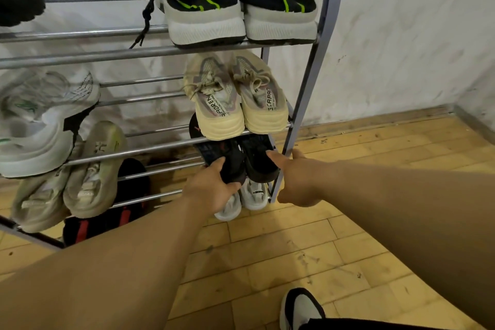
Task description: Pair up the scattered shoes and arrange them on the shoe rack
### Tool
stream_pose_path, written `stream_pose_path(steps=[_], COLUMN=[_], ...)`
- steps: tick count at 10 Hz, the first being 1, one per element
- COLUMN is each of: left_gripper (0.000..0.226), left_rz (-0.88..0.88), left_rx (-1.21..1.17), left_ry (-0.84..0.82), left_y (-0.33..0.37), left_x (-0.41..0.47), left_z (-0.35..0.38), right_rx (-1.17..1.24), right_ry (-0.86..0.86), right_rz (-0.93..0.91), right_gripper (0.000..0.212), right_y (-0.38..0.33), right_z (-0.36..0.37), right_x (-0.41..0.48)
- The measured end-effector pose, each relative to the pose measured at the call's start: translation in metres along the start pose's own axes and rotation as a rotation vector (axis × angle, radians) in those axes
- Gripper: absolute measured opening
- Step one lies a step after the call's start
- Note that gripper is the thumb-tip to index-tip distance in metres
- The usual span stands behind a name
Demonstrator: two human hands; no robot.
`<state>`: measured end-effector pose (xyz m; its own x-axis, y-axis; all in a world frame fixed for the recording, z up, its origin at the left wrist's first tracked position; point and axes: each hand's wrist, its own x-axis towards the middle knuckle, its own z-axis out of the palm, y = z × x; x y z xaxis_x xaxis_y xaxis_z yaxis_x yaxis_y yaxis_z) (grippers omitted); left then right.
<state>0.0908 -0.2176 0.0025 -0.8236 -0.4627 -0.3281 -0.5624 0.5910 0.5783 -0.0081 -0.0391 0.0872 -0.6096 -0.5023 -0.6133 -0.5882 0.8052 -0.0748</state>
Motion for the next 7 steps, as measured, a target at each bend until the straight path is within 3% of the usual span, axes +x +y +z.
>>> stream_pose_path(steps=[2,3,5,7], left_gripper=[0.083,0.087,0.112,0.093], left_rz=[0.026,0.012,0.014,0.197], left_rx=[-0.106,-0.084,0.138,0.285], left_ry=[0.071,0.025,-0.111,-0.124], left_y=[-0.005,-0.007,-0.006,-0.011], left_x=[0.010,0.012,0.003,-0.025], left_z=[0.010,0.011,0.000,-0.047], right_rx=[-0.004,0.015,-0.028,-0.189], right_ry=[0.022,0.029,0.004,-0.007], right_rz=[-0.002,0.014,0.018,-0.059], right_gripper=[0.099,0.102,0.100,0.099], right_y=[0.002,0.002,-0.006,-0.036], right_z=[0.000,-0.001,-0.008,-0.013], right_x=[-0.002,0.001,-0.002,-0.030])
